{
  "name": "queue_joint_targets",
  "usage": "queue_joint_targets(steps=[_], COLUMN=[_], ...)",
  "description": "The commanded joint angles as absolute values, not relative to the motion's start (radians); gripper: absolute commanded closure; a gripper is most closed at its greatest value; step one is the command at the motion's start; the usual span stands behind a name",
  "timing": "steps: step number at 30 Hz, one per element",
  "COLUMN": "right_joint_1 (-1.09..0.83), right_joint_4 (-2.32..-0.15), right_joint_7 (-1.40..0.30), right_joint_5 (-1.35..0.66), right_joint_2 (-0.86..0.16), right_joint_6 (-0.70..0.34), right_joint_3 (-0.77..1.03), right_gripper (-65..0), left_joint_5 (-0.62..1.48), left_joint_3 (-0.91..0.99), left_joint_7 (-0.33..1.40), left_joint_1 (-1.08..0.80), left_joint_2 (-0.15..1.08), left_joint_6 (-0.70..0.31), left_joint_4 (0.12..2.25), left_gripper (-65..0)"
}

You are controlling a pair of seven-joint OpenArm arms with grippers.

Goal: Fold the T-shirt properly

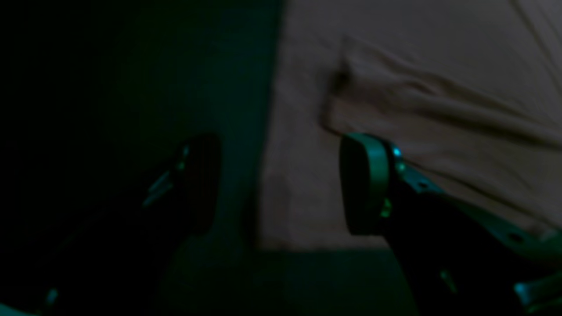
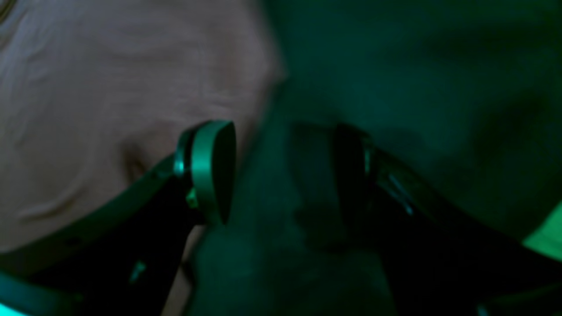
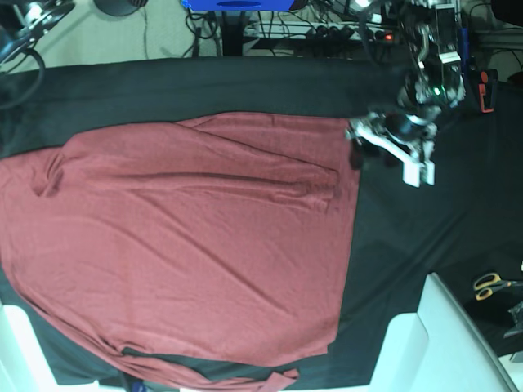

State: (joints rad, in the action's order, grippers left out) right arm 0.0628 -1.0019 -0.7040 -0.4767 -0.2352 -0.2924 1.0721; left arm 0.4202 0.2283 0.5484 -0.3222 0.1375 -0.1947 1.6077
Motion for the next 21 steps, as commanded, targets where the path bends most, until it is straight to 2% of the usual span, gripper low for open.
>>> queue_joint_targets(steps=[1, 4, 11, 16, 21], right_joint_1=[0.101, 0.136, 0.206, 0.234, 0.239], right_joint_4=[-0.969, -0.812, -0.581, -0.541, -0.541], right_joint_7=[-0.684, -0.668, -0.549, -0.544, -0.544], right_joint_5=[-0.496, -0.496, -0.495, -0.493, -0.492], right_joint_2=[-0.280, -0.338, -0.418, -0.423, -0.417], right_joint_6=[-0.338, -0.437, -0.466, -0.547, -0.553], right_joint_3=[1.093, 1.124, 1.125, 1.125, 1.125], right_gripper=[-34.1, -34.1, -34.1, -34.1, -33.6], left_joint_5=[0.427, 0.427, 0.429, 0.429, 0.429], left_joint_3=[0.222, 0.211, 0.214, 0.271, 0.320], left_joint_7=[0.536, 0.536, 0.535, 0.535, 0.535], left_joint_1=[-0.343, -0.394, -0.453, -0.460, -0.463], left_joint_2=[0.154, 0.157, 0.128, 0.074, 0.048], left_joint_6=[-0.202, -0.202, -0.354, -0.377, -0.377], left_joint_4=[1.630, 1.635, 1.627, 1.601, 1.589], left_gripper=[-41.1, -41.1, -41.1, -41.1, -41.1])
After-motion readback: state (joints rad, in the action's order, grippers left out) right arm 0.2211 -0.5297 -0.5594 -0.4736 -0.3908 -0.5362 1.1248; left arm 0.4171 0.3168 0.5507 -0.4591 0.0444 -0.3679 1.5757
